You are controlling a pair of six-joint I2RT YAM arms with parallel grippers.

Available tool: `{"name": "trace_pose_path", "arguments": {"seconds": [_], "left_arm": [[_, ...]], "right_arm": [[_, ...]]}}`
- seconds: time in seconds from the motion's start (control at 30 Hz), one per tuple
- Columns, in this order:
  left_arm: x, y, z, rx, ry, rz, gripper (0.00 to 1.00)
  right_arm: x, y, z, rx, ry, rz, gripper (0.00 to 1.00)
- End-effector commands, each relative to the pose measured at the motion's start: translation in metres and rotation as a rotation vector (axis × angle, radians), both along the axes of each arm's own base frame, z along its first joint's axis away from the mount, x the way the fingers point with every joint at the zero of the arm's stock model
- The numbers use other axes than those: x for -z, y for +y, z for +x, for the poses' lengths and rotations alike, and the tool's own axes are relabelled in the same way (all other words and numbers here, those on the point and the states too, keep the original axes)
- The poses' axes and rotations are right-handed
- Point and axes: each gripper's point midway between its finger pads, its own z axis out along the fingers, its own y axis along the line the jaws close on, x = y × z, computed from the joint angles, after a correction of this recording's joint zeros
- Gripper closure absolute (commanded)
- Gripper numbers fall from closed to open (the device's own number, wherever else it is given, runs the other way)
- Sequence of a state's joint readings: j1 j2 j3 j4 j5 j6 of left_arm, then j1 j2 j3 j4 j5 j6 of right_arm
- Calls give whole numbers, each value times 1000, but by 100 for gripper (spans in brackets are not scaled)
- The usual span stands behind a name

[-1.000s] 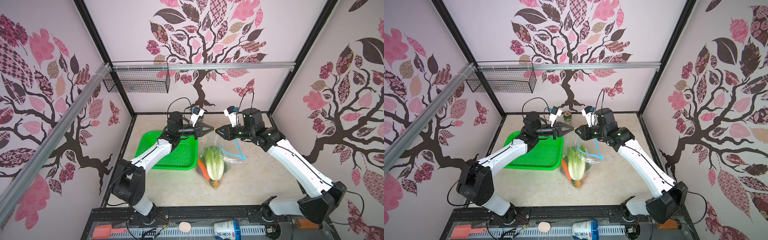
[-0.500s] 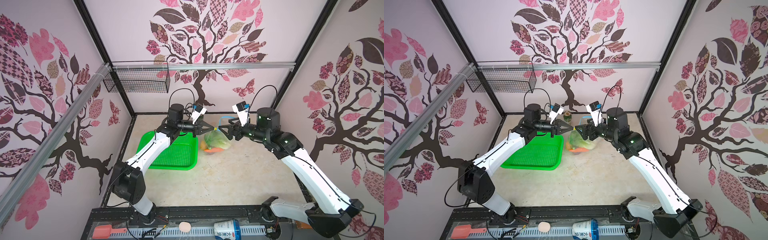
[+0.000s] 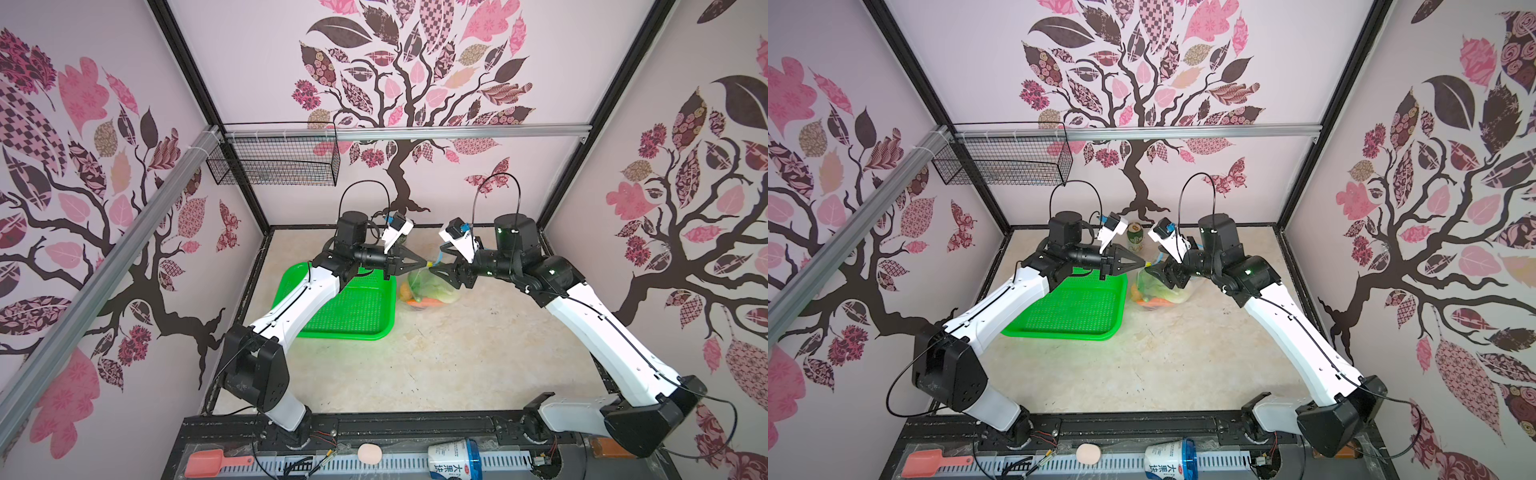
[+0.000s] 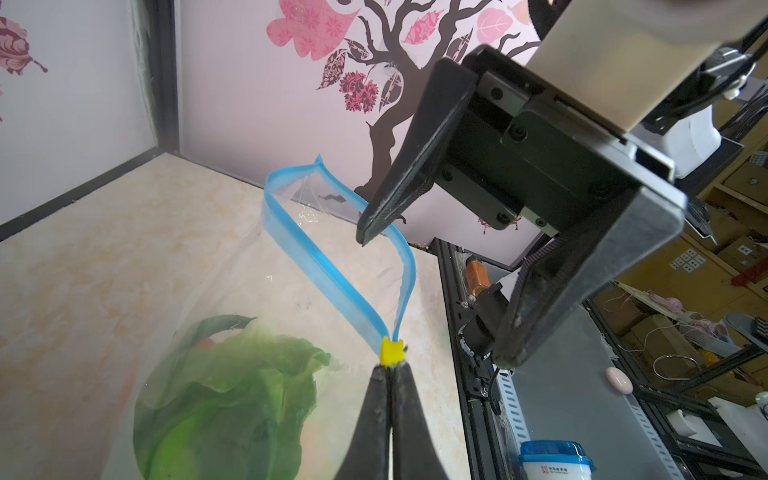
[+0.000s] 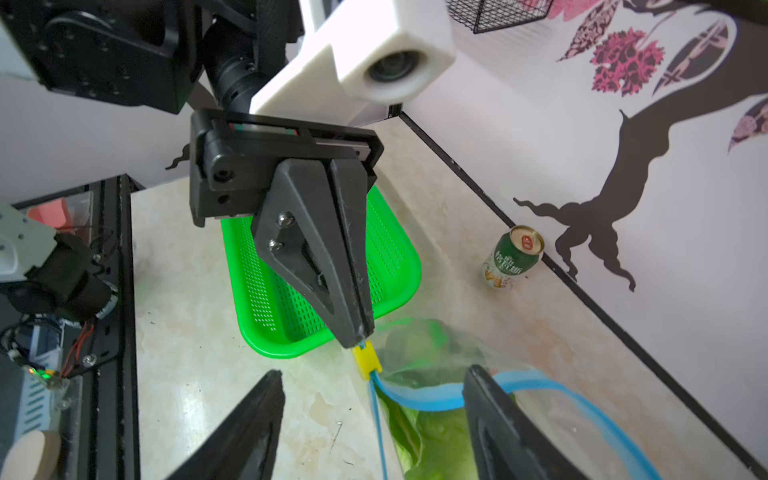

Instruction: Place the food in the zip-top bag and seal the zipper

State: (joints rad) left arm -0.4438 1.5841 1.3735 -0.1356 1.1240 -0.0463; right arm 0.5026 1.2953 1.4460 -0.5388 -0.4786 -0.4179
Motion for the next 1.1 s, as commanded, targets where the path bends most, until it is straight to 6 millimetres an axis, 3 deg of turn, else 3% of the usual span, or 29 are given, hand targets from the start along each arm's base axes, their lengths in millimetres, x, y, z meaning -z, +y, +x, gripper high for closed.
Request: {"name": "trace_pose_path", "arguments": {"seconds": [0.0, 0.1, 0.4, 0.6, 0.73, 1.07], "left_arm": [[-1, 4, -5, -23, -33, -9, 100], [-1, 5, -5, -27, -39, -8, 100], [0, 6, -5, -29, -44, -8, 100], [-1, 5, -5, -31, -44, -8, 100], [3, 6, -1, -47, -38, 0, 100], [4, 5, 2, -55, -29, 6, 100]], "right_arm": [[-1, 10, -6, -105, -79, -17, 39], [10, 14, 0, -116, -53, -33, 46], [31, 22, 5, -138, -5, -28, 47], [40, 28, 10, -150, 40, -29, 68], [37, 27, 7, -146, 36, -20, 73], [21, 21, 0, -127, -21, 17, 72]]}}
